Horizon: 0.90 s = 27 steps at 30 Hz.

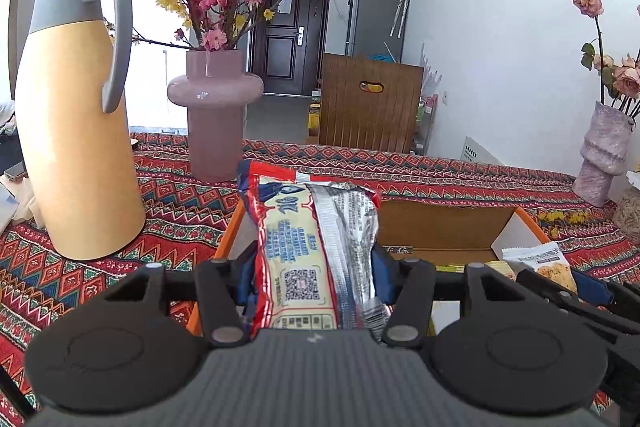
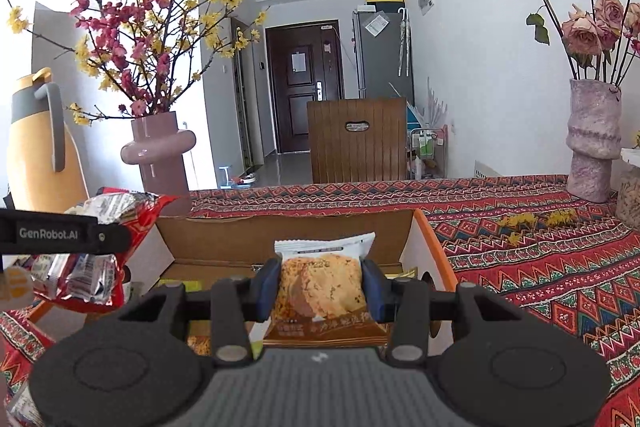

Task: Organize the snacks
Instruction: 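Carry both packets into the box and open both grippers, then withdraw both grippers from the box toward the snack pile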

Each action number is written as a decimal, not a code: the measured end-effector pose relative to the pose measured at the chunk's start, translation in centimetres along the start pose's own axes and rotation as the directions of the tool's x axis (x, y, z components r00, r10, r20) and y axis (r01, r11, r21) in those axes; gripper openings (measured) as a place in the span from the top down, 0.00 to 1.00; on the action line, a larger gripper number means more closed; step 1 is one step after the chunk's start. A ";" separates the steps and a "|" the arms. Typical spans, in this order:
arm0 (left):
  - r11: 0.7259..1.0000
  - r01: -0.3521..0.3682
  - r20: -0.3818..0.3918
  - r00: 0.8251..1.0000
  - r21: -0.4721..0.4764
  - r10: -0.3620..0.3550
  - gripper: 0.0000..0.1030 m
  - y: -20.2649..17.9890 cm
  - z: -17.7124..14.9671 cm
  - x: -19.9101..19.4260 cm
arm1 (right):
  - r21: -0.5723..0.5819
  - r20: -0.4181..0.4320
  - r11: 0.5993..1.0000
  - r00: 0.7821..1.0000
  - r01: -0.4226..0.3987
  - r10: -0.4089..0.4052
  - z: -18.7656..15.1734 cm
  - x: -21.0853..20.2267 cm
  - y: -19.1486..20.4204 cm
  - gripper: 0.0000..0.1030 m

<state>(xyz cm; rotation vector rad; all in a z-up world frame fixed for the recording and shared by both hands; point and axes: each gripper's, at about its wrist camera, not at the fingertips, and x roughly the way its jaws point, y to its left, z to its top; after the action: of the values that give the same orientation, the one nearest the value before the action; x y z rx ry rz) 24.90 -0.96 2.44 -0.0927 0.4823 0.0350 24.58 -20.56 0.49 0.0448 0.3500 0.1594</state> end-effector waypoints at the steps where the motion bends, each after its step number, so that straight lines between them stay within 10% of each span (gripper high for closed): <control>1: 1.000 0.007 -0.003 1.000 0.001 -0.007 0.46 0.1 -0.1 0.1 | -0.003 -0.007 1.000 1.000 0.001 -0.001 -0.1 0.1 0.1 0.58; 5: 1.000 0.009 -0.007 1.000 -0.013 -0.009 0.43 0.4 -0.4 0.2 | 0.001 -0.021 1.000 1.000 0.016 -0.016 -0.4 0.3 0.1 0.53; 8: 0.999 0.010 0.002 1.000 -0.042 -0.010 0.36 1.0 -0.5 0.1 | 0.020 0.001 0.999 1.000 0.026 -0.026 -0.3 -0.2 -0.2 0.22; 13: 0.998 -0.015 0.086 0.996 -0.062 0.020 0.00 1.1 -0.5 -1.4 | 0.037 0.032 0.999 0.999 0.025 -0.026 -0.3 -0.8 -0.4 0.01; 27: 0.998 -0.032 0.083 0.996 -0.058 0.037 0.00 0.9 -0.6 -1.3 | 0.049 0.057 0.999 0.998 0.021 -0.024 -0.3 -1.3 -0.6 0.00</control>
<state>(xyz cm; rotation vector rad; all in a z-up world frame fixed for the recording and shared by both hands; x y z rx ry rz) 23.42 -0.16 2.49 -0.1380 0.3988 0.0862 23.39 -21.36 0.56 0.0933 0.2972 0.1270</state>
